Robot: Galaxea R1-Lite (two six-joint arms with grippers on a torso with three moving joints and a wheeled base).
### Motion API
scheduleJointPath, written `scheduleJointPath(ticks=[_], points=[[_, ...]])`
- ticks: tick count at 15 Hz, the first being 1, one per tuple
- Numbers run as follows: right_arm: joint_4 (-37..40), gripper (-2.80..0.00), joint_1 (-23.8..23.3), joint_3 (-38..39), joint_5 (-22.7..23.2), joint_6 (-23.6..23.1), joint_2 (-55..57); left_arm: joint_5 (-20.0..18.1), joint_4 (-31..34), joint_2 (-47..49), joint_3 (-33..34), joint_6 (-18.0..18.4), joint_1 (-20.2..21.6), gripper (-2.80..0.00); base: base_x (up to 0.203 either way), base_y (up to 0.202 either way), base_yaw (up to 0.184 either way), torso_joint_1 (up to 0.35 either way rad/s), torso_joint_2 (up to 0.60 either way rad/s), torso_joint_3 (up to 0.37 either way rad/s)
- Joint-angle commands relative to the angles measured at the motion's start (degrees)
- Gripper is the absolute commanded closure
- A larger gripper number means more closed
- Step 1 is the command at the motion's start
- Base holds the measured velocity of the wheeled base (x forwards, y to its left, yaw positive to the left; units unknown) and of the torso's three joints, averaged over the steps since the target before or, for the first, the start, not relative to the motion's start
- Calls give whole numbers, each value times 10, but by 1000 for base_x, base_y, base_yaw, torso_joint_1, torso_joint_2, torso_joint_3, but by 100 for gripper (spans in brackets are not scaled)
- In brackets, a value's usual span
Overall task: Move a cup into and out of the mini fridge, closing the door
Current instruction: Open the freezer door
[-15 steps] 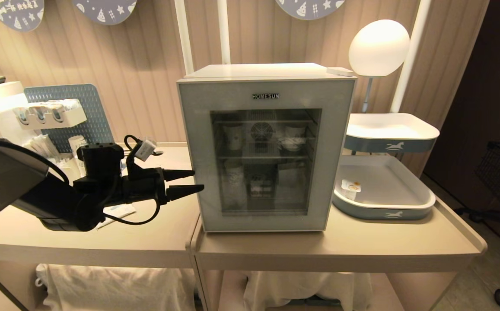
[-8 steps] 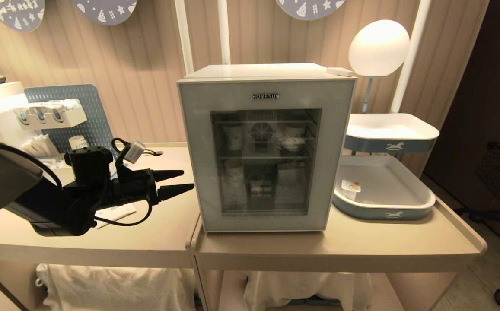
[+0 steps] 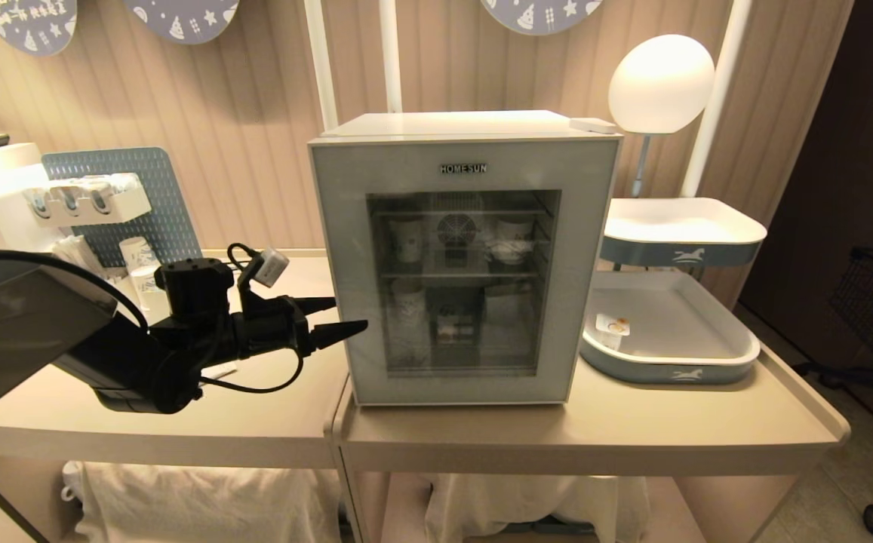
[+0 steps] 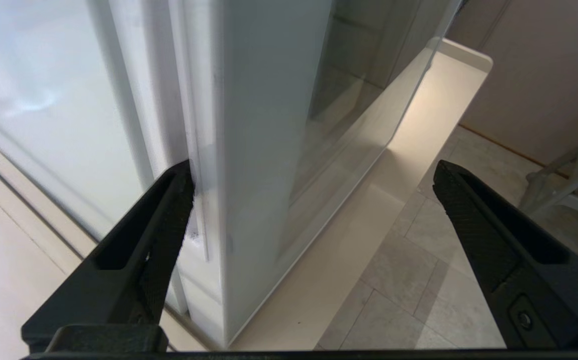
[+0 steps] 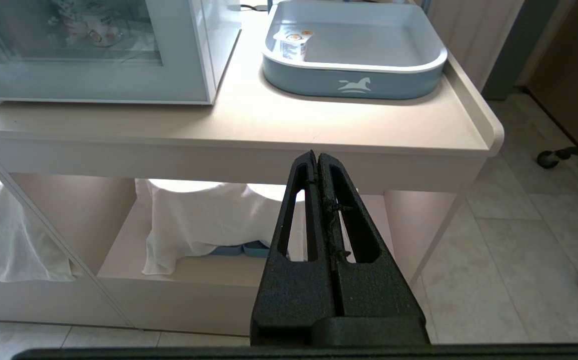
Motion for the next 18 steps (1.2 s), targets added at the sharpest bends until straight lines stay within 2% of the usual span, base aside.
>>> scheduleJointPath(ticks=[1, 6, 8, 10, 14, 18], points=[[1, 0, 0, 0, 0, 0, 0, -4, -3, 1, 2, 0, -7, -280, 0, 0, 0, 0, 0, 0], [1, 0, 0, 0, 0, 0, 0, -22, 0, -8, 21, -6, -11, -280, 0, 0, 0, 0, 0, 0], [0, 0, 0, 0, 0, 0, 0, -50, -4, -20, 35, -33, -10, -280, 0, 0, 0, 0, 0, 0], [1, 0, 0, 0, 0, 0, 0, -69, -4, -31, 44, -41, -9, -280, 0, 0, 0, 0, 0, 0], [1, 0, 0, 0, 0, 0, 0, -74, -3, -51, 64, -41, -10, -280, 0, 0, 0, 0, 0, 0], [1, 0, 0, 0, 0, 0, 0, -88, -5, -114, 135, -37, -10, -280, 0, 0, 0, 0, 0, 0]])
